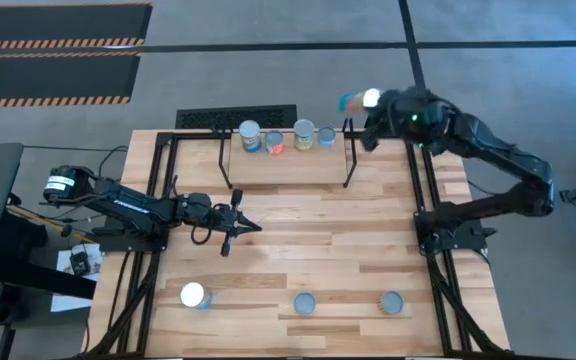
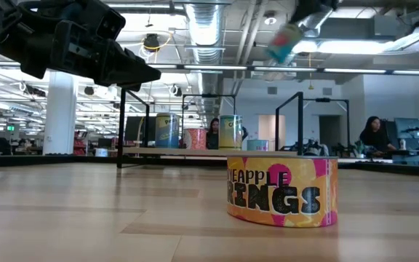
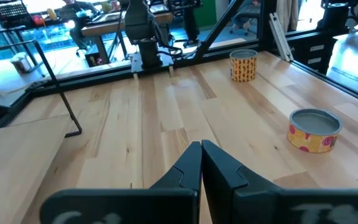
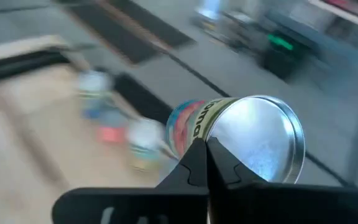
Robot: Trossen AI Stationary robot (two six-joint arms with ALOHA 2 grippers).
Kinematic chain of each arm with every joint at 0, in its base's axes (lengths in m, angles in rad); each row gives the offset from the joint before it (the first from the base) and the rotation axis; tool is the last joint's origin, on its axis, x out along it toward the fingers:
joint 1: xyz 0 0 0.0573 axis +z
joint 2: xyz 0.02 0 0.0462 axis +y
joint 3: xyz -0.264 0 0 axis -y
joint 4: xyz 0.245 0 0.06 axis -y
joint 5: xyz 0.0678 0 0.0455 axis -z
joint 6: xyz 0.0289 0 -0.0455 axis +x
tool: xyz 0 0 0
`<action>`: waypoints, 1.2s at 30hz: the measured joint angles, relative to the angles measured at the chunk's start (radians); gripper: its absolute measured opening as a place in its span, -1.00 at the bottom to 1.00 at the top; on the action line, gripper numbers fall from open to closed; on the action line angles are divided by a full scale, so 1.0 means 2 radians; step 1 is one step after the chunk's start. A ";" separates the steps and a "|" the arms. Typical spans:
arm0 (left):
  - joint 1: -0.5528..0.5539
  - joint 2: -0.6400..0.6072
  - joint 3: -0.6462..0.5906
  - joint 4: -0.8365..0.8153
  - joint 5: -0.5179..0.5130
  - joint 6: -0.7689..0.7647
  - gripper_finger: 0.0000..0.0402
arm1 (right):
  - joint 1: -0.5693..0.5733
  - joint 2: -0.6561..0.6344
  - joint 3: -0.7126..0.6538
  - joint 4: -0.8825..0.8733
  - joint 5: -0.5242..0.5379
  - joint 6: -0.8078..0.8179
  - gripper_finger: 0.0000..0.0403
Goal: Pick and place cans onto a shelf
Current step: Put the top canned tomatoes on the shelf
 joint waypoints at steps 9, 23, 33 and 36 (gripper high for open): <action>-0.001 0.000 0.000 -0.005 0.001 -0.012 -0.99 | 0.099 0.099 -0.001 0.025 -0.076 -0.096 -0.99; -0.010 0.000 0.000 -0.012 0.001 -0.017 -0.99 | 0.095 0.262 -0.001 0.021 -0.138 -0.199 -0.98; -0.010 0.000 0.000 -0.010 -0.001 -0.017 -0.99 | 0.061 0.297 0.000 0.044 -0.118 -0.230 -0.96; -0.010 0.000 0.000 -0.009 0.000 -0.018 -0.99 | 0.051 0.297 0.000 0.050 -0.118 -0.238 -0.95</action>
